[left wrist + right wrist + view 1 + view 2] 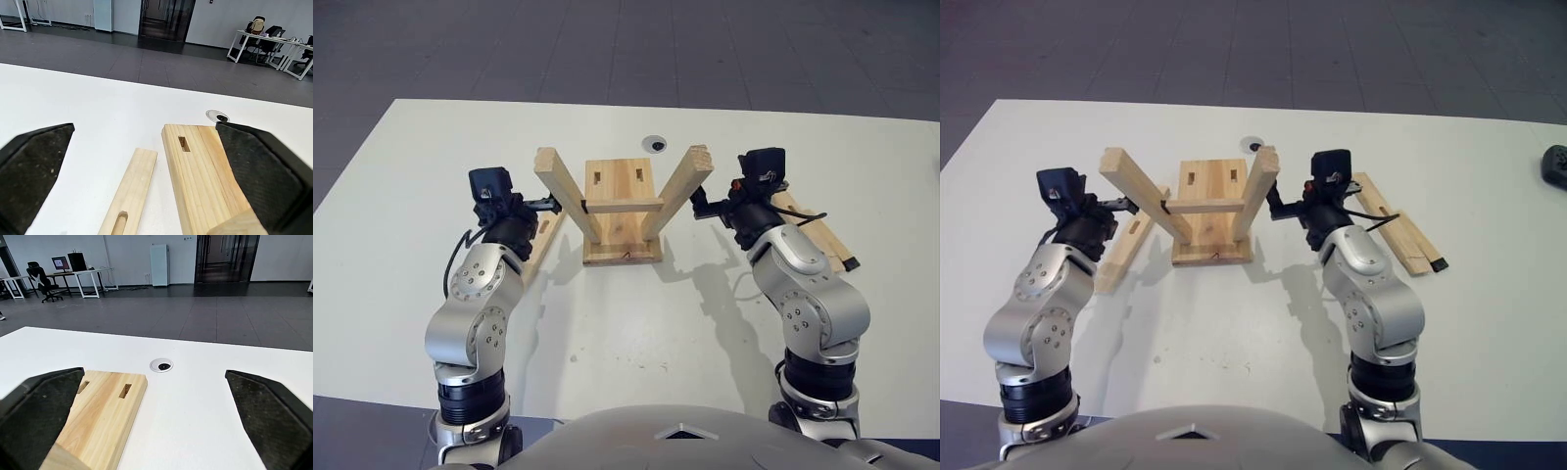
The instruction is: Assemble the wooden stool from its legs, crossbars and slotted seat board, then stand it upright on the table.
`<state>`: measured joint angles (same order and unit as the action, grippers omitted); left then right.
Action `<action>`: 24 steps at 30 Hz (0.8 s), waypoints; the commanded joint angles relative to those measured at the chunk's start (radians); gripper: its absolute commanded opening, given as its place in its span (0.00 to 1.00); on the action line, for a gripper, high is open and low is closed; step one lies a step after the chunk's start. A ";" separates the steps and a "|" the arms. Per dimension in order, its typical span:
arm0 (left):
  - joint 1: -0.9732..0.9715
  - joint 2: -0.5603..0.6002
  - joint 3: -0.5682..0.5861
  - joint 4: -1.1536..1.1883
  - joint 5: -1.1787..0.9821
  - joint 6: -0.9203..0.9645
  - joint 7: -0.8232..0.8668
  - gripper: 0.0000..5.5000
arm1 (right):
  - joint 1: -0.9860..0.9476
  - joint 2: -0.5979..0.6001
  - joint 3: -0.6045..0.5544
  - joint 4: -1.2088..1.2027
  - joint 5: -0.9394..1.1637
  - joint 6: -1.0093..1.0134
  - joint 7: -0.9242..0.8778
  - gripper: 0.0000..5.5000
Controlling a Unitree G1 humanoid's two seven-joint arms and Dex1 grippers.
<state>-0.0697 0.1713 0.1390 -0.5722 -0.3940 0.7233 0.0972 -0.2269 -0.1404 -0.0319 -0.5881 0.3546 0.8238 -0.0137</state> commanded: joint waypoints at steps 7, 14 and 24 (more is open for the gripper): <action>-0.540 0.042 0.157 0.045 -0.125 -0.051 -0.029 0.98 | -0.387 0.144 -0.203 -0.034 0.233 -0.097 -0.080 0.98; -0.536 0.017 0.078 0.012 -0.205 -0.005 -0.063 0.98 | -0.392 0.162 -0.114 -0.044 0.339 -0.064 -0.076 0.98; -0.046 -0.005 -0.153 0.112 -0.082 -0.019 -0.106 0.98 | -0.089 0.101 0.065 0.003 0.357 0.048 0.011 0.98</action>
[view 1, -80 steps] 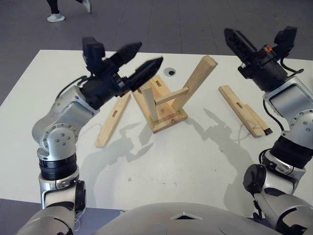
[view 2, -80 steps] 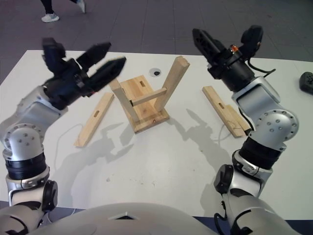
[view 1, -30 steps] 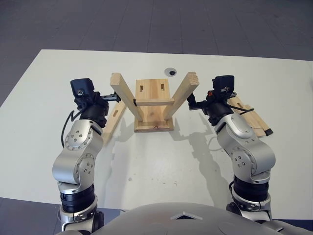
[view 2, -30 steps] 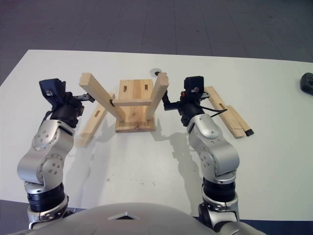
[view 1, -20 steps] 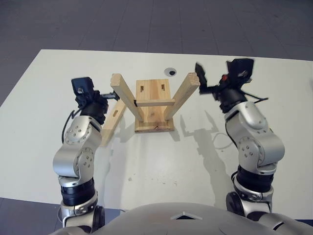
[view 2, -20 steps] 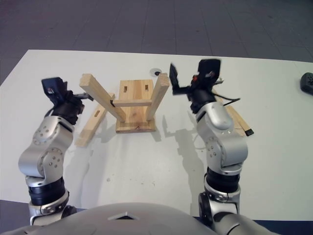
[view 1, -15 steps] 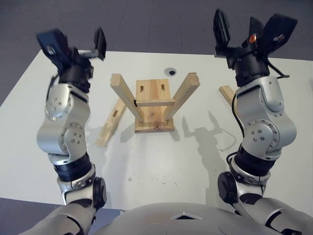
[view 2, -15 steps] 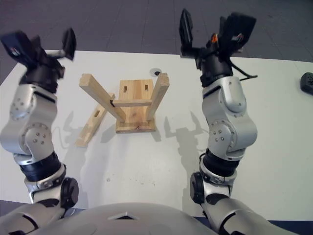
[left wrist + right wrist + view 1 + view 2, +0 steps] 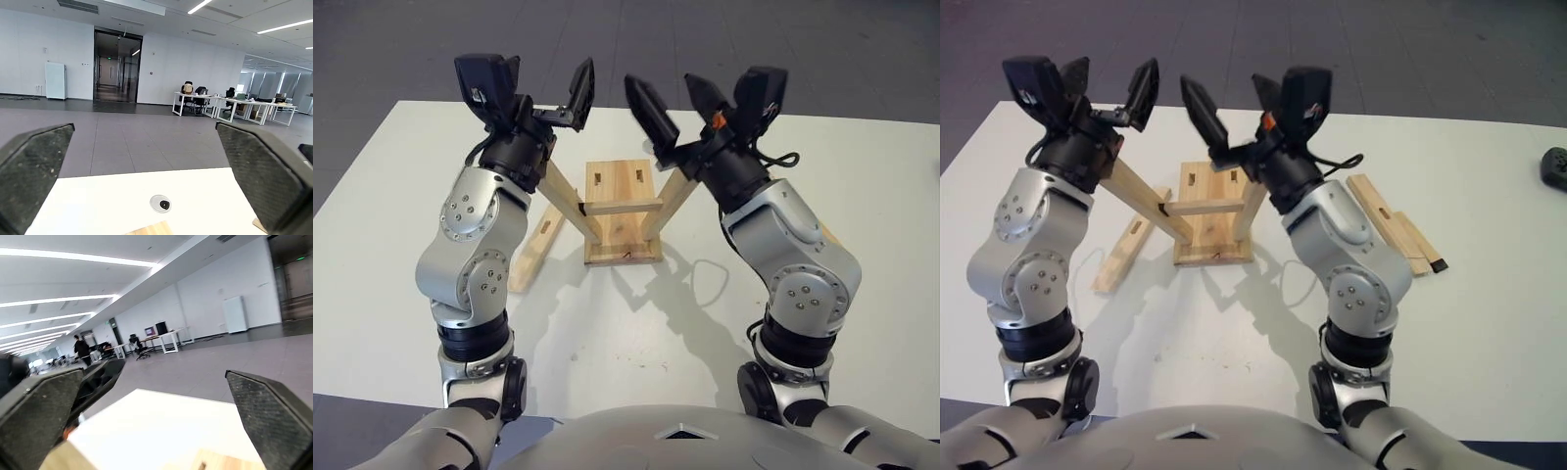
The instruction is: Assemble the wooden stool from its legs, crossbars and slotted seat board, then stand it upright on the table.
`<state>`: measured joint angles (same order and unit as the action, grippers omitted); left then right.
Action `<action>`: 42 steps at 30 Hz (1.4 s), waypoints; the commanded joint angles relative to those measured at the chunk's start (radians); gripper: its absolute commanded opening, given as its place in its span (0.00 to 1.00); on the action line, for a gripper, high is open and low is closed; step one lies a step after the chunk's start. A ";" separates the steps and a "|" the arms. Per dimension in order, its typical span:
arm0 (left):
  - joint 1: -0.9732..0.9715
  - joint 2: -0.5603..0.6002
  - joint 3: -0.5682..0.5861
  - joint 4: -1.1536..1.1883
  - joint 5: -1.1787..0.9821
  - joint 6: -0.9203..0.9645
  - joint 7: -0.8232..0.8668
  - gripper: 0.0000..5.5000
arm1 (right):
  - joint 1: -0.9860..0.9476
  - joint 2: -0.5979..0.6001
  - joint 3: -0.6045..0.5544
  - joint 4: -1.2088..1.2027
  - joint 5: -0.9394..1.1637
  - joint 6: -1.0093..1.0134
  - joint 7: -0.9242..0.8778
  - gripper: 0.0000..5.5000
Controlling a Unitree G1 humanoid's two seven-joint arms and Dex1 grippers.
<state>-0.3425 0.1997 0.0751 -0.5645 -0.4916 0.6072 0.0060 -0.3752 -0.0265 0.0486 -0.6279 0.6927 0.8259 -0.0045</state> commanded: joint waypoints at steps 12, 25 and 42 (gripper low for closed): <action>-0.007 -0.156 0.086 0.050 -0.289 0.081 0.060 0.98 | 0.003 0.034 -0.101 -0.030 0.173 -0.092 0.057 0.98; -0.102 0.098 0.256 0.218 -0.373 0.091 0.124 0.98 | 0.142 -0.212 -0.138 0.103 0.444 0.086 -0.061 0.98; 0.016 0.159 0.010 0.271 -0.034 0.026 -0.023 0.98 | 0.186 -0.368 -0.245 0.141 0.199 -0.251 0.267 0.98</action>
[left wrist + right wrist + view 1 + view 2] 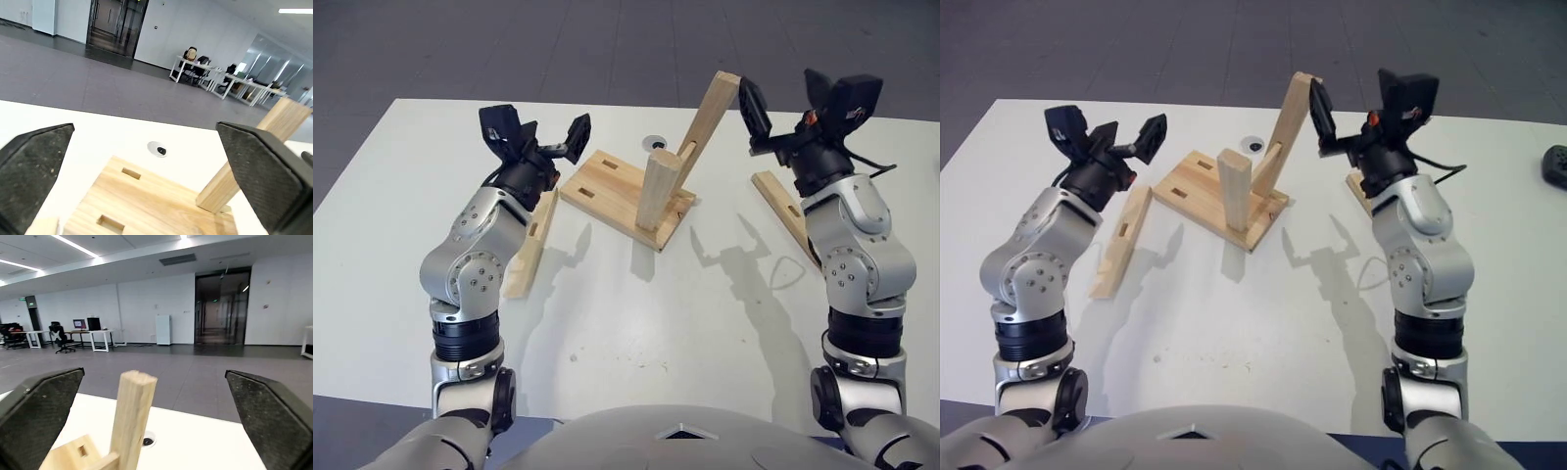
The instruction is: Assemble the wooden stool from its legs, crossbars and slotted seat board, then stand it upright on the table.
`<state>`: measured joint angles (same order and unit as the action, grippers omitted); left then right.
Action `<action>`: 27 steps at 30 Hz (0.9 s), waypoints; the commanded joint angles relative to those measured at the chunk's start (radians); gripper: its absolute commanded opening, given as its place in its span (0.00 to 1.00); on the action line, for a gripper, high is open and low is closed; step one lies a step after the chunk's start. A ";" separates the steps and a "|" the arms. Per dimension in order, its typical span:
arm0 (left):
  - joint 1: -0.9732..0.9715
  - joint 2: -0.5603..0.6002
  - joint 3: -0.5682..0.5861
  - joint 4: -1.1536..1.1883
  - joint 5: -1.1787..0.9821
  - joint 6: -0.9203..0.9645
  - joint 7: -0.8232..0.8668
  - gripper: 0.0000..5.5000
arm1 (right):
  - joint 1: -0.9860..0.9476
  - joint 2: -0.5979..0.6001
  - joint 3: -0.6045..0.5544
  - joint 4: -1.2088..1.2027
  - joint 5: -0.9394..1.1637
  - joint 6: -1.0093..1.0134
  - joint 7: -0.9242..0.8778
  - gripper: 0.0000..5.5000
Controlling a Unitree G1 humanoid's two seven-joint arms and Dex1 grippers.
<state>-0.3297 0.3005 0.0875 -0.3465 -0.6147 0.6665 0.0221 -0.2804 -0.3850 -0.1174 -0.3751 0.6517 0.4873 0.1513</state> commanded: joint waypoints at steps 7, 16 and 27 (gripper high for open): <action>0.009 0.023 0.010 0.075 0.135 -0.049 -0.081 0.98 | 0.061 -0.027 0.025 -0.301 0.468 0.187 0.189 0.98; 0.009 -0.003 0.002 0.069 0.168 -0.035 -0.111 0.98 | 0.013 -0.082 0.265 -0.205 0.036 0.109 0.258 0.92; 0.047 -0.046 0.010 0.045 0.191 -0.025 -0.107 0.98 | 0.029 -0.052 0.227 -0.197 0.009 0.113 0.279 0.60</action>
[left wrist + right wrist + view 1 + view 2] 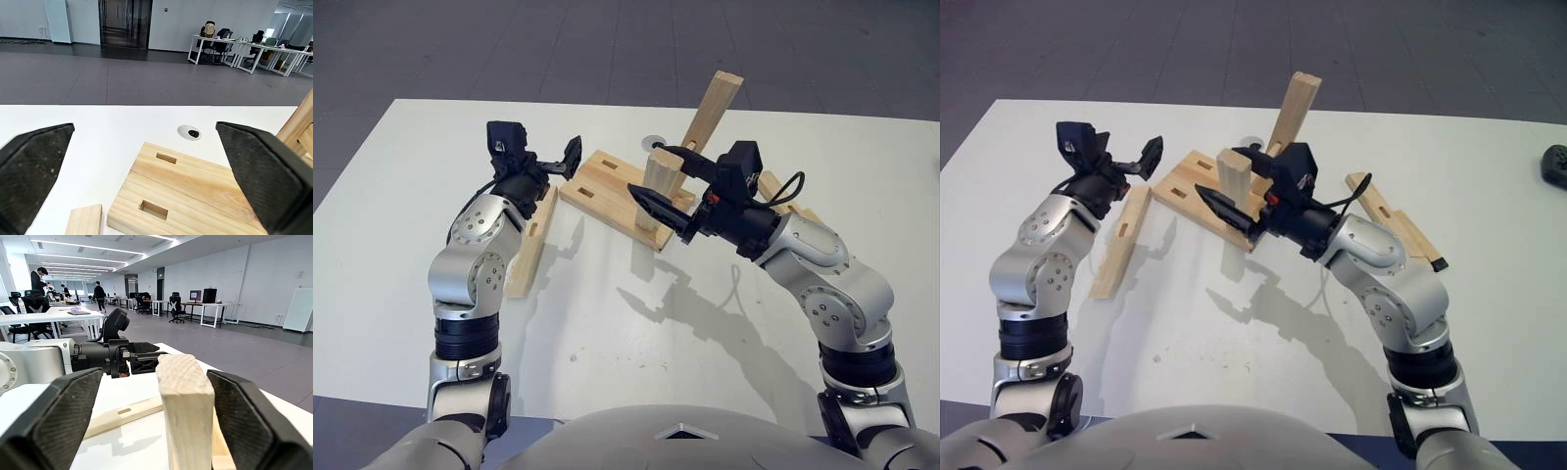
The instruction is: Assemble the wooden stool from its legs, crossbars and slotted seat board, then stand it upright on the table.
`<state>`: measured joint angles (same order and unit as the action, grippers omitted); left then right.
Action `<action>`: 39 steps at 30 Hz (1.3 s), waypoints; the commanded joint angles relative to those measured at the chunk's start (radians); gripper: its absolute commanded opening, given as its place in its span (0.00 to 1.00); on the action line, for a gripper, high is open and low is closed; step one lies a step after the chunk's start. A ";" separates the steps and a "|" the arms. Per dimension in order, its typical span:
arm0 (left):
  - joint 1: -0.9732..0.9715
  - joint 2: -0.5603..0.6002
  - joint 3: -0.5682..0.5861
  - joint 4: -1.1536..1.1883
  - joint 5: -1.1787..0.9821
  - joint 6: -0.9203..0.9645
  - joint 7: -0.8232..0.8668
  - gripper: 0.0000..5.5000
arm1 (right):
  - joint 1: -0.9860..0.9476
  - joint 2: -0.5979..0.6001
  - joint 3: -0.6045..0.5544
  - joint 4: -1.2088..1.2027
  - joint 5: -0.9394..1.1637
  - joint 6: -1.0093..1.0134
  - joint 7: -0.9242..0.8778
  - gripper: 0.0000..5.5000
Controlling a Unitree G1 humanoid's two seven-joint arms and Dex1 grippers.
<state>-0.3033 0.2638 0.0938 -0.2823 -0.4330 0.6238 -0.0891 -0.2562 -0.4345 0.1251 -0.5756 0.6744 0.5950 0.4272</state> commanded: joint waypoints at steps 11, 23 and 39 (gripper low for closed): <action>0.031 -0.016 0.003 -0.033 0.025 0.030 -0.003 0.98 | 0.008 -0.017 -0.011 0.004 -0.053 0.015 0.022 0.28; 0.040 -0.016 0.003 -0.026 0.038 0.025 -0.013 0.98 | -0.082 -0.448 -0.068 0.304 -0.168 -0.154 0.595 0.19; 0.031 0.009 -0.030 0.039 0.087 -0.007 -0.068 0.98 | -0.107 -0.299 -0.196 0.397 -0.297 -0.318 0.360 0.70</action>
<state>-0.2514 0.2427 0.0708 -0.2847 -0.3827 0.6397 -0.1360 -0.4469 -0.7479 -0.0451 -0.0962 0.3099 0.2019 0.7802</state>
